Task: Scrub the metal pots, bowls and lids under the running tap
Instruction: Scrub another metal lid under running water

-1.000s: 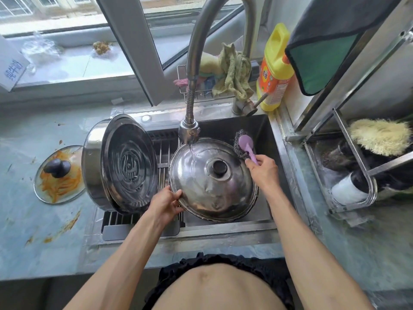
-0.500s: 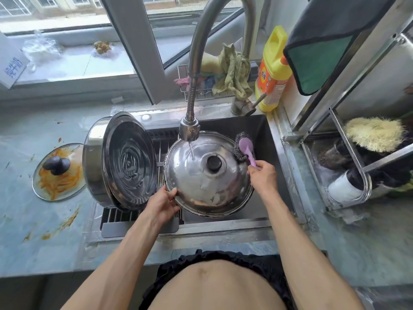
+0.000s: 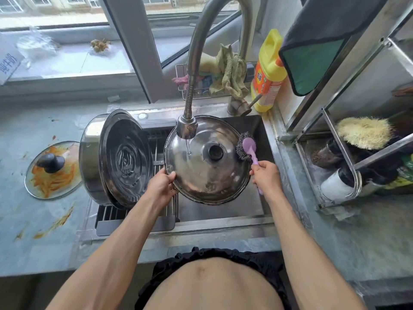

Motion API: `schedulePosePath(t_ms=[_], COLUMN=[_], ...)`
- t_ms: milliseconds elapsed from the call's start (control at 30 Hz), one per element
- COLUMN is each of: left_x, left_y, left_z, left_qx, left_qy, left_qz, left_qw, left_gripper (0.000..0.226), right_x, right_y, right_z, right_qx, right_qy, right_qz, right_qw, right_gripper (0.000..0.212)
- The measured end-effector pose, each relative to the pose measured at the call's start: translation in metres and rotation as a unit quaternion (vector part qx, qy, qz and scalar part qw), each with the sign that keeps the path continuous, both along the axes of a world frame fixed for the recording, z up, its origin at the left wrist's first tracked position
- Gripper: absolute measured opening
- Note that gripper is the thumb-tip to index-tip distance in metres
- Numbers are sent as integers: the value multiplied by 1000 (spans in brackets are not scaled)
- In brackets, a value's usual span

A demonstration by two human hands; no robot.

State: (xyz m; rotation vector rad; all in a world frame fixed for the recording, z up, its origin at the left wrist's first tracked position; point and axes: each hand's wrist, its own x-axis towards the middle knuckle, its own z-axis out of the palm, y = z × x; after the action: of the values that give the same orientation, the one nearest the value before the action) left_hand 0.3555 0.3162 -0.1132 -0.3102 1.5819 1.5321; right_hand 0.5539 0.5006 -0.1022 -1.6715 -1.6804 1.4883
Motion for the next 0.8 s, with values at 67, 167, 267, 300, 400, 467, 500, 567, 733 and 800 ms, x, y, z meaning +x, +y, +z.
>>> schedulePosePath(t_ms=[67,167,267,300,400,467,500,567,733,800], left_x=[3,10,17,20,36,48,52,56,57,55], left_y=[2,5,11,14,22,23,22,18,12,10], left_z=[6,17,23,24,28,30,28,23,12,7], left_qx=[2,-8,-18,-21,-37,-30,-25,-13,36,33], left_qy=[37,145,283,328,466,536,569,646,711,679], left_qz=[-19,-97,-225,-260,-317,-338,-346,-345,-351,-333], left_qw=[999,985,932,908,825,773,746,681,608,654], left_gripper=[33,34,35,36,35,40,43,48,40,29], right_x=[1,2,1,0,1,5,7,9,16,17], right_y=[-1,-2,1,3,13,17,19,20,19,18], right_z=[0,5,14,17,28,39,44,51,53,49], right_qx=[-20,-60,-108,-119,-123,-123,-123,-129,-134,-119], right_qy=[1,8,13,20,41,33,27,20,13,16], right_qz=[-9,-36,-60,-66,-103,-137,-148,-149,-134,-152], right_qw=[1000,998,992,991,986,982,981,980,982,981], right_gripper=[22,31,28,29,61,65,65,57,14,10])
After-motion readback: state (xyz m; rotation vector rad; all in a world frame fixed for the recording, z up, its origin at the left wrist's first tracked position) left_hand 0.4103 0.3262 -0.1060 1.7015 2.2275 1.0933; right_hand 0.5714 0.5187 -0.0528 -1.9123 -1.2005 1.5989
